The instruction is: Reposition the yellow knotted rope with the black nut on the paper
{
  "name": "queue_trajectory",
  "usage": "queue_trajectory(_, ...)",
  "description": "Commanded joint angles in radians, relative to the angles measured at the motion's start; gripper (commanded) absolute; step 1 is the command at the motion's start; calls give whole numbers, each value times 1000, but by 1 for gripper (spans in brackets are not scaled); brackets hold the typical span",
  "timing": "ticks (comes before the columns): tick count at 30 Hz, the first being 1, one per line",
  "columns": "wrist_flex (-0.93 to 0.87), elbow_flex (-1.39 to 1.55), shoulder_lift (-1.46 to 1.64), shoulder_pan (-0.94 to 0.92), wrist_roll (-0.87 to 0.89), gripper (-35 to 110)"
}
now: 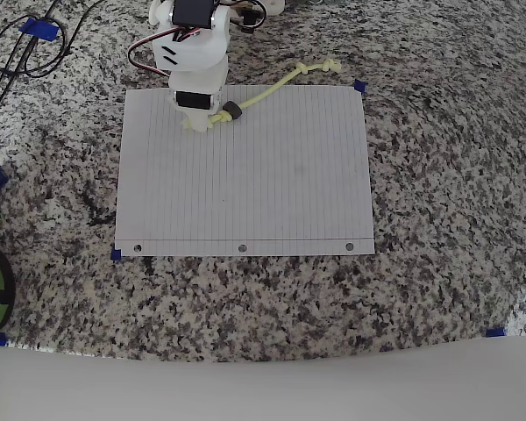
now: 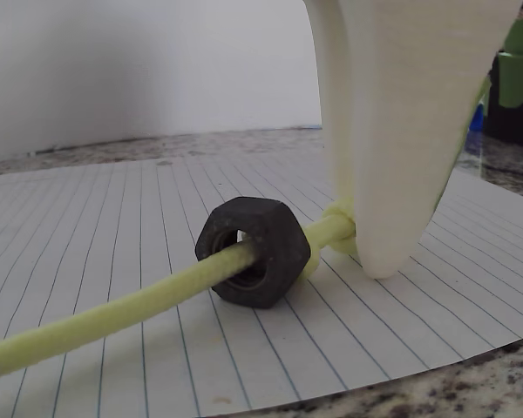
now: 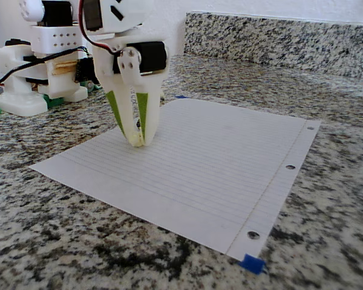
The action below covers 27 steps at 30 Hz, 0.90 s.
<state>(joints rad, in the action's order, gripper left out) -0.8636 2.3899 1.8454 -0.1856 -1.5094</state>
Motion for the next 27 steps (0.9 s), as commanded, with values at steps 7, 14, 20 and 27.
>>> queue_trajectory(7,17,-23,38,15,2,0)
queue_trajectory(14,21,-21,43,11,5,0)
queue_trajectory(20,75,-23,156,-66,31,0)
queue_trajectory(27,264,-21,380,-215,186,0)
